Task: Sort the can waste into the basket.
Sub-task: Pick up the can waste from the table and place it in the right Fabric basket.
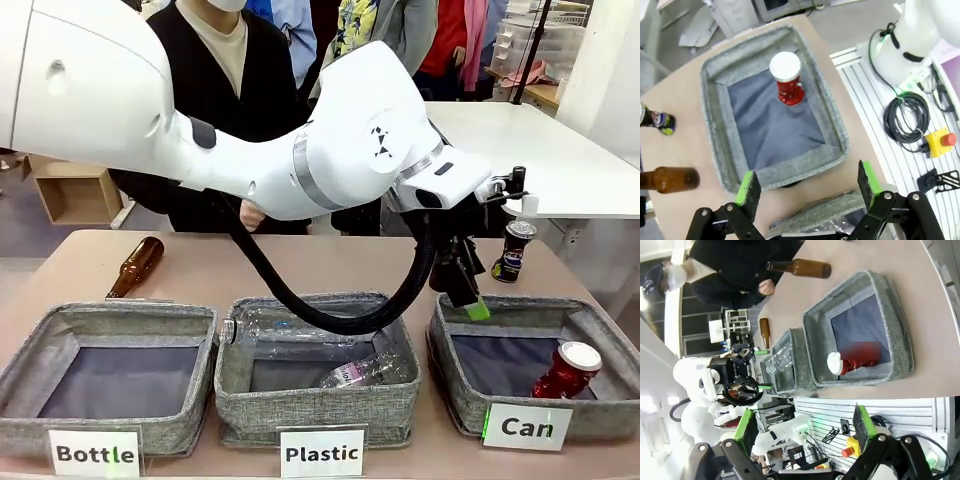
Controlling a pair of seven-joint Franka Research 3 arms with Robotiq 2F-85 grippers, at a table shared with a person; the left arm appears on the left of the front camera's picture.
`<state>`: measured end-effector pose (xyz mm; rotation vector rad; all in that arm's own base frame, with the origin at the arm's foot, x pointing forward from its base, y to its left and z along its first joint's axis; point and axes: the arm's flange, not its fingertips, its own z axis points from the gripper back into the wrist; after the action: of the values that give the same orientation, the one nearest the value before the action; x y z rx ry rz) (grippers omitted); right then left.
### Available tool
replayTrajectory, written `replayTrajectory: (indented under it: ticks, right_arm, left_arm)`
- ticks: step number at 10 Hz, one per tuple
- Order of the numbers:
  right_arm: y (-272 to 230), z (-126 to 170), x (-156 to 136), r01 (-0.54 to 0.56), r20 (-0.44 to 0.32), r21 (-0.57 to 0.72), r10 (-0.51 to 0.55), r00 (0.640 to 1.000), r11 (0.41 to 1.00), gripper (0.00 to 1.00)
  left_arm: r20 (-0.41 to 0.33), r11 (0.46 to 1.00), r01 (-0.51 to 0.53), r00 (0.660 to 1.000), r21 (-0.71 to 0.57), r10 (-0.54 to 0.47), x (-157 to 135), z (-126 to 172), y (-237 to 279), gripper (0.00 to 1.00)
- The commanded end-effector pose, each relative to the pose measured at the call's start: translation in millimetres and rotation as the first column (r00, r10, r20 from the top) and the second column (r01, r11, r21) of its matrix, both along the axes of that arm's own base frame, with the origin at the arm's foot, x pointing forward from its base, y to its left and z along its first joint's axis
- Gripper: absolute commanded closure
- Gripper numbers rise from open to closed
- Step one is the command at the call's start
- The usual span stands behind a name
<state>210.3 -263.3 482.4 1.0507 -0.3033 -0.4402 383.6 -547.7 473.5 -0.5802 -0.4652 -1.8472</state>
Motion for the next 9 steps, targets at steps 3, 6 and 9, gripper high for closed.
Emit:
replayTrajectory:
  ticks: [3, 6, 9]
  right_arm:
    - [63.1, 10.5, 44.6, -0.049, -0.047, 0.059, 0.052, 0.998, 0.997, 0.00]
    - [148.4, 15.3, 79.1, -0.139, -0.102, 0.135, 0.153, 0.983, 0.981, 0.00]
    - [207.5, -6.0, 91.2, -0.257, -0.218, 0.241, 0.311, 0.925, 0.936, 0.00]
  left_arm:
    - [-0.324, 0.983, -0.164, 0.928, 0.080, 0.181, -41.5, 53.2, 126.6, 0.00]
    - [-0.518, 0.881, -0.473, 0.757, -0.012, 0.399, -52.8, 80.0, 270.7, 0.00]
    - [-0.772, 0.733, -0.679, 0.484, -0.035, 0.412, -46.9, 63.2, 421.4, 0.00]
